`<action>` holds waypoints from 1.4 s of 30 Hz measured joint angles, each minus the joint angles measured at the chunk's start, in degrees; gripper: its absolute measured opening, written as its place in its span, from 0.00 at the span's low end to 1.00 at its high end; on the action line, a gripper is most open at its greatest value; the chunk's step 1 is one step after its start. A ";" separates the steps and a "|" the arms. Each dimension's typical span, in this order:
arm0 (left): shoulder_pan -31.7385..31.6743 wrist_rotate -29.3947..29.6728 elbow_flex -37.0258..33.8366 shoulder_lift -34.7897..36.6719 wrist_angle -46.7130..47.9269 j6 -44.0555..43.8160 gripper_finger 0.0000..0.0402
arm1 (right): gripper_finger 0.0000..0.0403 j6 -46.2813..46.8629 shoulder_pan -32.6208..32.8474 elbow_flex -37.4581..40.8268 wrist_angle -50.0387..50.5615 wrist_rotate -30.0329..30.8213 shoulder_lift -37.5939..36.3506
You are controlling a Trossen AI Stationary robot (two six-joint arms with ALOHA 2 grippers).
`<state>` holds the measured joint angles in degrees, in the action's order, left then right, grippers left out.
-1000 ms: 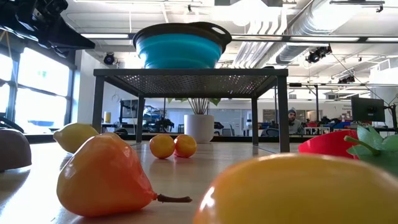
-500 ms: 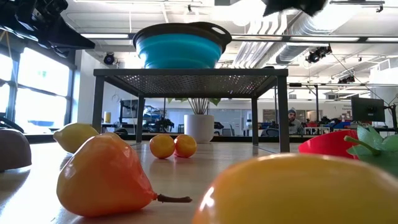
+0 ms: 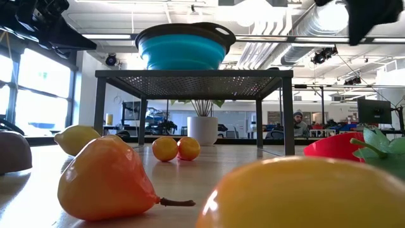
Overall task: Pick & Place Fruit
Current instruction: Put the pear into the blue strainer bowl on the shelf
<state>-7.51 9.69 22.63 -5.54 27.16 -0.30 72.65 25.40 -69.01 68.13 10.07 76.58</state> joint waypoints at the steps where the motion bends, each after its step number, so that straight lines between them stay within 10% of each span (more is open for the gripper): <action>1: 0.01 0.00 0.00 0.01 0.00 0.00 0.00 | 0.01 1.32 0.64 0.00 1.05 0.02 0.00; 17: 0.02 0.00 0.00 0.01 0.00 -0.02 0.00 | 0.01 23.60 9.48 4.27 7.83 -6.49 0.00; 42: 0.01 0.00 0.00 0.01 0.00 -0.02 0.00 | 0.11 29.56 12.62 19.55 7.25 -16.46 0.02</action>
<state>-7.50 9.69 22.63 -5.53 27.16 -0.32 102.21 38.02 -49.46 75.38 -6.39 76.60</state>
